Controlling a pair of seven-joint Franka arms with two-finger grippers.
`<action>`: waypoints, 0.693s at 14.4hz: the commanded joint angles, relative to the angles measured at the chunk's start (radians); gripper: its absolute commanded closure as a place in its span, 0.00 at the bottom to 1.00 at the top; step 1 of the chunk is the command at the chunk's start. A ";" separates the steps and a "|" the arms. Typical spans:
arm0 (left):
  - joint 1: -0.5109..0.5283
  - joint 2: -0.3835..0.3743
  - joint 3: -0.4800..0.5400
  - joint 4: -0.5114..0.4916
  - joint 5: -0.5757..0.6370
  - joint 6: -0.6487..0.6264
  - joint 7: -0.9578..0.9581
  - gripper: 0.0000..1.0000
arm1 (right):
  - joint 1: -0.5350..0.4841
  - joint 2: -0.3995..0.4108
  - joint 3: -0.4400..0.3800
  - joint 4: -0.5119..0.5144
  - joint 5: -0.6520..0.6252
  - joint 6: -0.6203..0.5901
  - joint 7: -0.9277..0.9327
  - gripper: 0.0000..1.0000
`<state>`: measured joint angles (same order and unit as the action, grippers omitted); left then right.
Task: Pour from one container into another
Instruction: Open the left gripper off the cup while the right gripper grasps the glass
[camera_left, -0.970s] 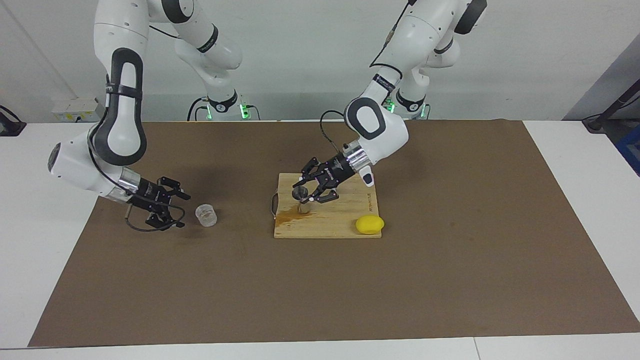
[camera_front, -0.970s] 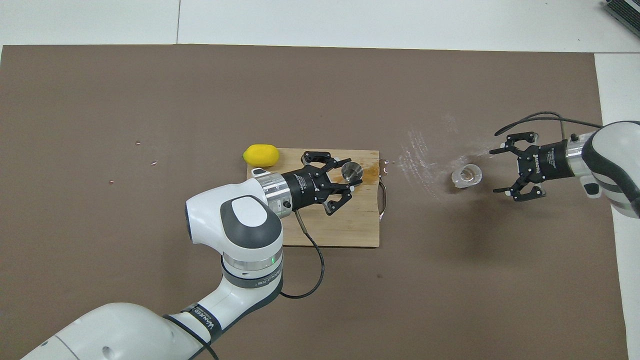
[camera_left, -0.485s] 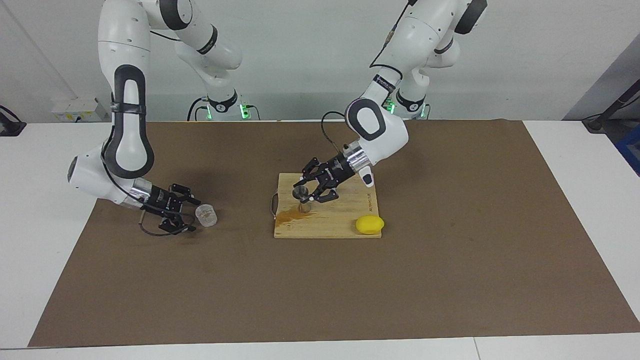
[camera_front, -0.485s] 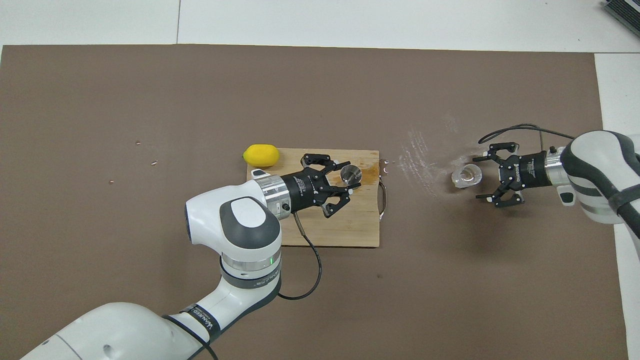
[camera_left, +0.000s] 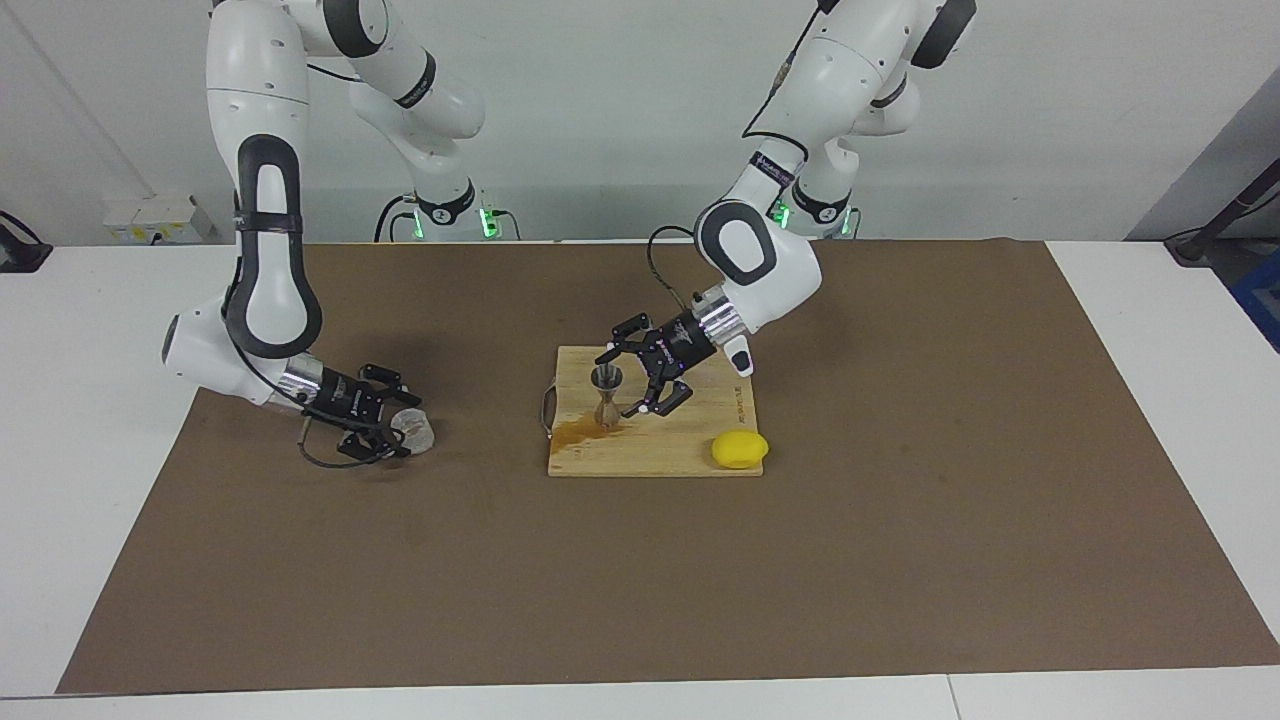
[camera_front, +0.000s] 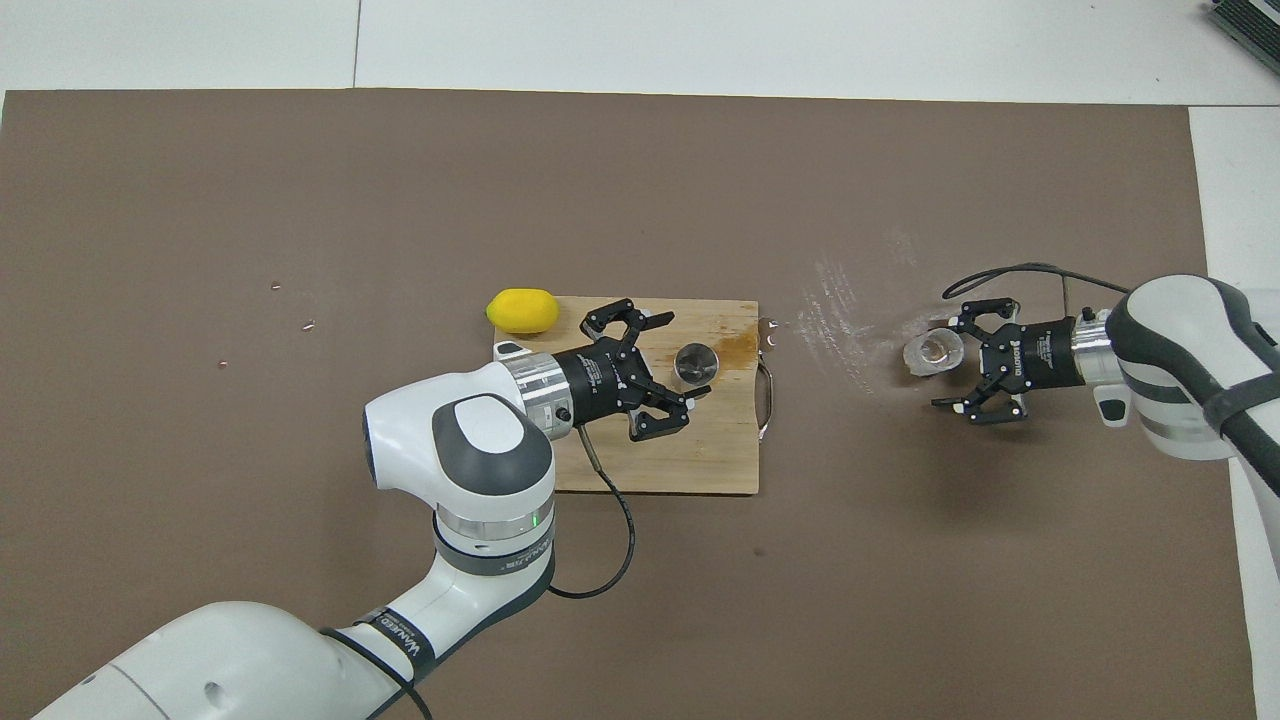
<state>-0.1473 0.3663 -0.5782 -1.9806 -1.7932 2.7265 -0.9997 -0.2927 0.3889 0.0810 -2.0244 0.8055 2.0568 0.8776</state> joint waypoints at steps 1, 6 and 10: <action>0.012 -0.021 0.001 -0.027 0.008 -0.027 0.007 0.00 | 0.000 -0.028 0.003 -0.030 0.032 0.023 -0.023 0.40; -0.014 -0.180 0.000 -0.130 -0.050 -0.028 0.009 0.00 | 0.000 -0.027 0.003 -0.024 0.032 0.019 -0.022 0.60; 0.000 -0.239 0.000 -0.113 -0.040 -0.054 -0.002 0.00 | 0.000 -0.027 0.005 -0.025 0.032 0.016 -0.023 0.63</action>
<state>-0.1526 0.1860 -0.5908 -2.0703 -1.8271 2.7101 -0.9880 -0.2926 0.3862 0.0810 -2.0241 0.8059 2.0580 0.8776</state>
